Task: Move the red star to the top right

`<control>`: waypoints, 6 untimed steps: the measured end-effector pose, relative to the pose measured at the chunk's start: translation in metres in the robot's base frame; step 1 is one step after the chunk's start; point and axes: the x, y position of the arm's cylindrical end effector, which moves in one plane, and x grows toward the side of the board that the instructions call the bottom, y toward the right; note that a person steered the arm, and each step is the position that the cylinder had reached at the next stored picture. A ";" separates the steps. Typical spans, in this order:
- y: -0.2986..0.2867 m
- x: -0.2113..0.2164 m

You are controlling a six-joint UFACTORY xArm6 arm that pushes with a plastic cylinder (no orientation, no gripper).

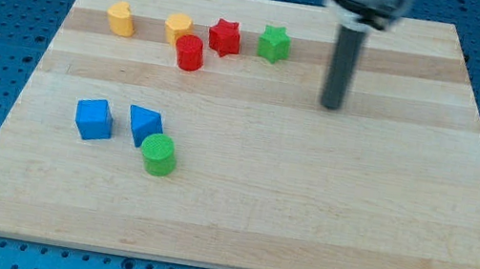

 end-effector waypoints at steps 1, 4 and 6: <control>0.028 0.043; 0.015 0.067; 0.016 0.102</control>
